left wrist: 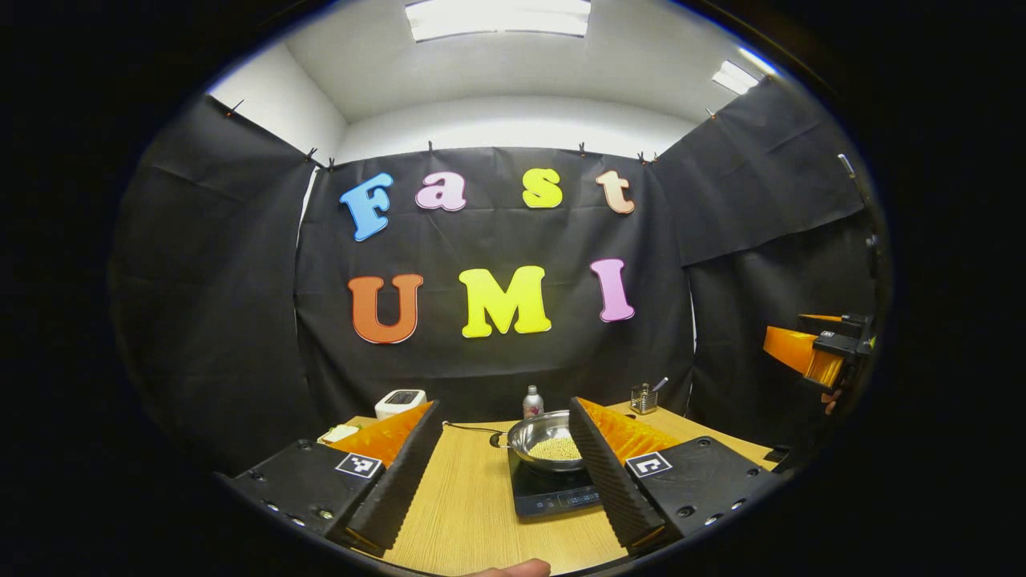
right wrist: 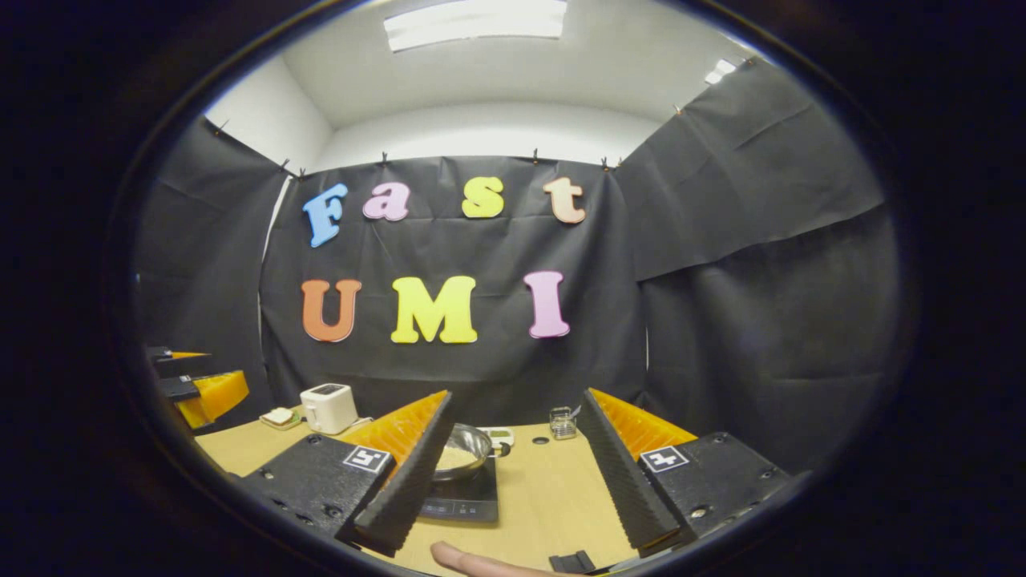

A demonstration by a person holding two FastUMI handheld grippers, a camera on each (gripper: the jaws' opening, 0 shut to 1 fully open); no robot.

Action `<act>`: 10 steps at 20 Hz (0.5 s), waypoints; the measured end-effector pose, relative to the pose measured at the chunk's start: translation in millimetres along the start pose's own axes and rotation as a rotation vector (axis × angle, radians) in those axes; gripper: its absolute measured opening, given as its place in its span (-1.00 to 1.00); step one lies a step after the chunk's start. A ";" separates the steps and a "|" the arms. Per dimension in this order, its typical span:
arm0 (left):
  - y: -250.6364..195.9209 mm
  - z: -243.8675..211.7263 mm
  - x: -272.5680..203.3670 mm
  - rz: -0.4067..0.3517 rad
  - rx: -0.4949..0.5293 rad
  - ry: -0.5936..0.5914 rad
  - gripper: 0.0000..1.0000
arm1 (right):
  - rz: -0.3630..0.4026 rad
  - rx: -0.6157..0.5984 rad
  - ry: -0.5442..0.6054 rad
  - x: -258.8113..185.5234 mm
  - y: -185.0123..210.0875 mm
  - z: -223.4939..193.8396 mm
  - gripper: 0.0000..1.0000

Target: First push the handle of the pot to place it horizontally, then grasp the pot with both hands and set it on the induction cooktop.

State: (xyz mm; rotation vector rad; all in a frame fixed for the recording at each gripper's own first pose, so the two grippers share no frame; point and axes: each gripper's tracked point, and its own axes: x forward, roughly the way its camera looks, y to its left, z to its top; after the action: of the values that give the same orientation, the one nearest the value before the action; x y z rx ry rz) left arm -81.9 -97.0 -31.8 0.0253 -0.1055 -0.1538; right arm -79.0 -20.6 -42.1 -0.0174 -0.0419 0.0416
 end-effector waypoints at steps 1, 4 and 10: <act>0.7 -0.8 -0.7 0.001 0.000 0.000 0.89 | 0.005 0.000 0.000 -1.5 1.2 -0.3 0.93; 0.4 -3.3 0.1 0.000 0.000 0.005 0.89 | 0.010 -0.001 -0.001 -1.6 2.5 -1.5 0.93; 4.7 -10.1 0.1 0.011 -0.013 0.015 0.89 | 0.015 0.003 0.011 -1.2 3.7 -8.6 0.93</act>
State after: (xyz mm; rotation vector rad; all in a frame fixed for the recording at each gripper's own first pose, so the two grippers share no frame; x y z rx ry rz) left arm -80.0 -92.1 -41.7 0.0129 -0.0897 -0.1435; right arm -80.0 -17.1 -50.8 -0.0152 -0.0304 0.0565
